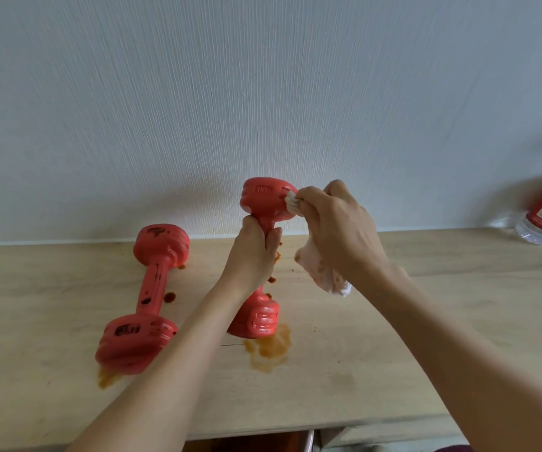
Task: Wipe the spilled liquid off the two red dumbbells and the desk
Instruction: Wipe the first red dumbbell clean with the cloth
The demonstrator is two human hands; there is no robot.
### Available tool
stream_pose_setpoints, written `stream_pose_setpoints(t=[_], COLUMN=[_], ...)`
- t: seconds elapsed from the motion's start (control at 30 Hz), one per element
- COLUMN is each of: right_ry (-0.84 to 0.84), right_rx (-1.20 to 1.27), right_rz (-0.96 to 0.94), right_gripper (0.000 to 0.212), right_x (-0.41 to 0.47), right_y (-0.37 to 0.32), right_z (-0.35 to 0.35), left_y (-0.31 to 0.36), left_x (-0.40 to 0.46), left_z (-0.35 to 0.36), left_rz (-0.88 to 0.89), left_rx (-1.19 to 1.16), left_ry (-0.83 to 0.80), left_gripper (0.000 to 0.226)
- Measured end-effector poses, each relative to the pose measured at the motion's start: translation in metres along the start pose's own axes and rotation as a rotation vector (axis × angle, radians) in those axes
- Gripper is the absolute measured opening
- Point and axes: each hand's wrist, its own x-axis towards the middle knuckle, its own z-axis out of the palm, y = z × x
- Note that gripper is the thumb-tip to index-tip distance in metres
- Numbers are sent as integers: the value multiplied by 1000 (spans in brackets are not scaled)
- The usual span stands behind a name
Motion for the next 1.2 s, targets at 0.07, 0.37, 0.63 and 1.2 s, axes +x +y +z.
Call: stream_pose_setpoints(t=[0.07,0.37,0.63,1.2], right_ry=[3,-36,16,-18], right_rx=[2,120,126,185], right_rz=[-17,83,47,159], right_gripper=[26,28,26,20], right_x=[3,3,15,14], right_y=[-7,9,-4,9], right_z=[0,5,4,9], left_y=[-1,0,0,-1], left_x=[0,0,-1,1], left_z=[0,-2,-2,-3], left_rz=[1,-9,3,13], left_rx=[-6,-48,-36,-65], left_ry=[7,-9,-7,-67], left_gripper=[21,15,19,14])
